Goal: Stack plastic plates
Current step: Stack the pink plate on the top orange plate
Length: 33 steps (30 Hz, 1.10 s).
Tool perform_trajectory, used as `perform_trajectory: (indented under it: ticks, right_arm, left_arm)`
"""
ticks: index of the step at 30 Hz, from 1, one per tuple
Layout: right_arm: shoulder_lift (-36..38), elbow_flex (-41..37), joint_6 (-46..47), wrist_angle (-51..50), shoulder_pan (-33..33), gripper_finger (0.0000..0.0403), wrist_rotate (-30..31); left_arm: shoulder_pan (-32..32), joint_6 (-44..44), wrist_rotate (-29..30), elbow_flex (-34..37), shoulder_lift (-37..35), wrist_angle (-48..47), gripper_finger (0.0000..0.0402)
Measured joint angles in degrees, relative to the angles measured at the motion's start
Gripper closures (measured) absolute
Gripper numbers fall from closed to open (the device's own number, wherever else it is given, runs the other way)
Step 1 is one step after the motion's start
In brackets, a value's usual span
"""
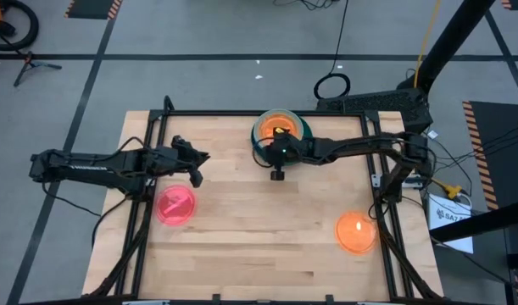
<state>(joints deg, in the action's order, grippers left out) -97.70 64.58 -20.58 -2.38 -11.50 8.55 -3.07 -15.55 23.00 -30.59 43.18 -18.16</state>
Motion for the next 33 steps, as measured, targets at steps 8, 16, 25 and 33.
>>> perform_trajectory:
  ticks: [8,16,25,33]
  right_arm:
    - [12.50,-5.43,0.13,5.47,0.32,0.0370,-10.06]
    - [25.24,-13.39,3.90,10.71,1.39,0.0370,-11.80]
    - [30.06,-15.32,3.43,6.38,3.03,0.0370,-11.81]
    - [30.06,-15.32,3.41,4.22,2.99,0.0370,-11.65]
  left_arm:
    - [0.87,-9.79,-0.61,0.00,6.42,-4.34,0.0344]
    - [4.19,-13.22,-11.18,0.00,12.74,-5.61,0.0344]
    - [9.37,-20.63,-19.40,0.00,18.34,-11.26,0.0344]
    - [14.12,-39.42,-26.83,-4.26,23.71,-23.93,0.0344]
